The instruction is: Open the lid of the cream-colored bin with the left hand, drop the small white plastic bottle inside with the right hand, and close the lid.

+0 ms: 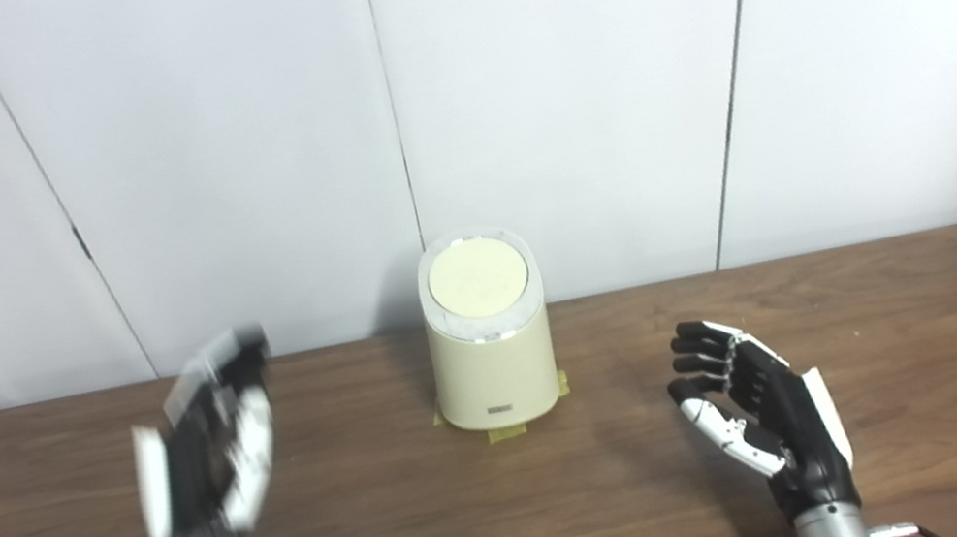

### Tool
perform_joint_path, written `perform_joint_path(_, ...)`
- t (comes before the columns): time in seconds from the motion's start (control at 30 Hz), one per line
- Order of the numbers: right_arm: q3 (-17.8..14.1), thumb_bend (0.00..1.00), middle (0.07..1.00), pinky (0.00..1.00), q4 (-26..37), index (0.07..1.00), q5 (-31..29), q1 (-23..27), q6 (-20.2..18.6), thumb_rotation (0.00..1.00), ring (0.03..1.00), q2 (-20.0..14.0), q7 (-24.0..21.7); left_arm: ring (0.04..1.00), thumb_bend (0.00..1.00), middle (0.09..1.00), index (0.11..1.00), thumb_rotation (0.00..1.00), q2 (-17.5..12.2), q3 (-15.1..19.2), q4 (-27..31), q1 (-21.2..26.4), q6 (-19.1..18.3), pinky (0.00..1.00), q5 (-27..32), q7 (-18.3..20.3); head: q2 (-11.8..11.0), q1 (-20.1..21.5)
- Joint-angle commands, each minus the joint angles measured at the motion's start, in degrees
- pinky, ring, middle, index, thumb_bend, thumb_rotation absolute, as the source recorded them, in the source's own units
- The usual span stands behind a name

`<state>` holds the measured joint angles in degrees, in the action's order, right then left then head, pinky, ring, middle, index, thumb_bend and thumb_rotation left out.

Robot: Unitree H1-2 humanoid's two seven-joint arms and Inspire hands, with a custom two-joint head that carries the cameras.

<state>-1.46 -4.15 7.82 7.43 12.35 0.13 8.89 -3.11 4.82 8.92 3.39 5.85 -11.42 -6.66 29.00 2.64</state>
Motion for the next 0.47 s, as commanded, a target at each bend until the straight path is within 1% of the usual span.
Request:
perform_joint_path(0.0, -0.4, 0.27, 0.697, 0.59, 1.7, 0.684, -0.8, 0.2, 1.4, 0.15, 0.676, 0.0, 0.0, 0.753, 0.21, 0.756, 0.745, 0.53, 0.7, -0.5, 1.3, 1.6, 2.7, 0.68, 0.3, -0.8, 0.2, 0.0)
perform_joint_path(0.1, -0.7, 0.29, 0.687, 0.58, 2.6, 0.672, -0.6, -0.2, 1.1, 0.08, 0.665, -0.1, 0.1, 0.746, 0.2, 0.75, 0.744, 0.52, 1.9, -0.6, 0.5, -0.2, 3.6, 0.68, 0.6, -1.3, 0.2, 0.0)
perform_joint_path(0.2, -0.7, 0.29, 0.688, 0.58, 3.7, 0.673, -0.5, -0.8, 0.4, 0.1, 0.666, -0.4, -0.1, 0.745, 0.22, 0.745, 0.74, 0.52, 3.0, -0.8, -0.4, -1.6, 4.9, 0.68, 0.2, -2.0, 0.5, 0.1)
perform_joint_path(0.3, -0.6, 0.29, 0.691, 0.59, 4.2, 0.673, -1.0, -1.7, 0.7, 0.16, 0.669, -0.6, -0.7, 0.739, 0.24, 0.743, 0.743, 0.51, 3.8, -1.0, -1.6, -2.8, 6.2, 0.67, -0.4, -2.9, 0.7, -0.2)
perform_joint_path(0.37, -0.5, 0.28, 0.681, 0.58, 4.9, 0.664, -1.2, -2.4, 0.6, 0.17, 0.661, -0.5, -0.9, 0.731, 0.25, 0.737, 0.738, 0.46, 4.4, -1.1, -2.7, -3.7, 7.2, 0.67, -0.4, -3.4, 0.7, -0.6)
perform_joint_path(0.43, -0.6, 0.27, 0.682, 0.58, 6.1, 0.668, -1.4, -3.1, -0.4, 0.16, 0.661, -0.6, -1.2, 0.727, 0.26, 0.739, 0.737, 0.4, 4.6, -1.2, -3.3, -4.3, 7.8, 0.67, -0.5, -3.6, 0.7, -0.7)
